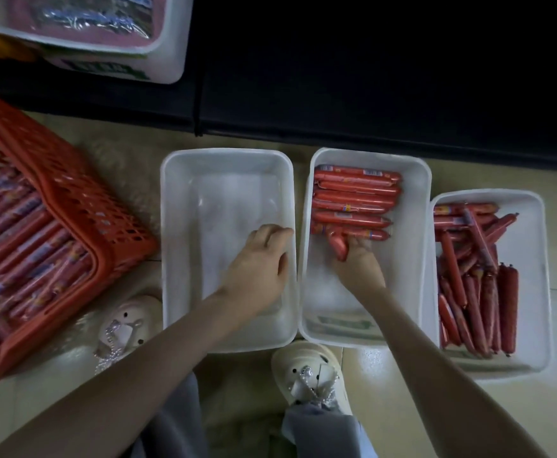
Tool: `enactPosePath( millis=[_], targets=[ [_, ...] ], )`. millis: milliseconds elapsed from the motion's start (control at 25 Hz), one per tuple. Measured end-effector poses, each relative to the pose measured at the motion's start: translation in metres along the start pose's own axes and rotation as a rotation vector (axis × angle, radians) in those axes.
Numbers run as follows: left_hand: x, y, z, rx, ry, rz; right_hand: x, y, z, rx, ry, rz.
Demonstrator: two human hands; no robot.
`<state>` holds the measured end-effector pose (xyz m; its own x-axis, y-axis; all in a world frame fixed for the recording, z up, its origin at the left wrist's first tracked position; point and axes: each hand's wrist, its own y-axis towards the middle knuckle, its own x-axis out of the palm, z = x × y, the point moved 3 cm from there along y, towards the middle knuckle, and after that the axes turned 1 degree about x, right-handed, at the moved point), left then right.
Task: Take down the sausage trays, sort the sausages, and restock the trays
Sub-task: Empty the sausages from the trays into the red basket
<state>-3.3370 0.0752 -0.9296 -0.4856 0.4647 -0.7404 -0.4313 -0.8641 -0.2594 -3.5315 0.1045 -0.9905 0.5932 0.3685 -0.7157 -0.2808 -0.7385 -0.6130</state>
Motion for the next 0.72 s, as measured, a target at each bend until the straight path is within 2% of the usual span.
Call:
enactPosePath(
  millis=[80,200,240,280,400,440,520,560,600,680,720],
  targets=[
    [-0.007,0.001,0.006,-0.148,-0.316,-0.077,-0.011,-0.021,-0.014,0.168,0.610,-0.069],
    [-0.009,0.001,0.022,-0.389,-0.877,-0.388,-0.029,-0.049,-0.048,0.166,1.323,-0.220],
    [-0.007,0.000,0.029,-0.434,-1.041,-0.491,-0.032,-0.056,-0.059,0.151,1.433,-0.288],
    [-0.006,-0.002,0.034,-0.426,-1.121,-0.574,-0.033,-0.061,-0.070,0.128,1.434,-0.340],
    [-0.016,-0.004,0.035,-0.374,-1.081,-0.650,-0.034,-0.061,-0.087,0.020,1.194,-0.458],
    [-0.019,-0.004,0.031,-0.406,-1.104,-0.633,-0.035,-0.056,-0.084,-0.022,1.141,-0.423],
    [-0.023,-0.003,0.022,-0.500,-1.210,-0.589,-0.033,-0.033,-0.058,-0.038,0.923,-0.175],
    [-0.024,-0.003,0.018,-0.546,-1.260,-0.562,-0.031,-0.021,-0.040,-0.013,0.658,-0.015],
    [-0.023,-0.004,0.015,-0.583,-1.294,-0.537,-0.025,-0.010,-0.022,-0.011,0.306,0.047],
    [-0.020,-0.005,0.010,-0.635,-1.327,-0.512,0.000,0.000,0.008,-0.104,-0.346,-0.051],
    [-0.019,-0.006,0.008,-0.646,-1.328,-0.508,0.011,0.001,0.018,-0.170,-0.524,-0.108]
  ],
)
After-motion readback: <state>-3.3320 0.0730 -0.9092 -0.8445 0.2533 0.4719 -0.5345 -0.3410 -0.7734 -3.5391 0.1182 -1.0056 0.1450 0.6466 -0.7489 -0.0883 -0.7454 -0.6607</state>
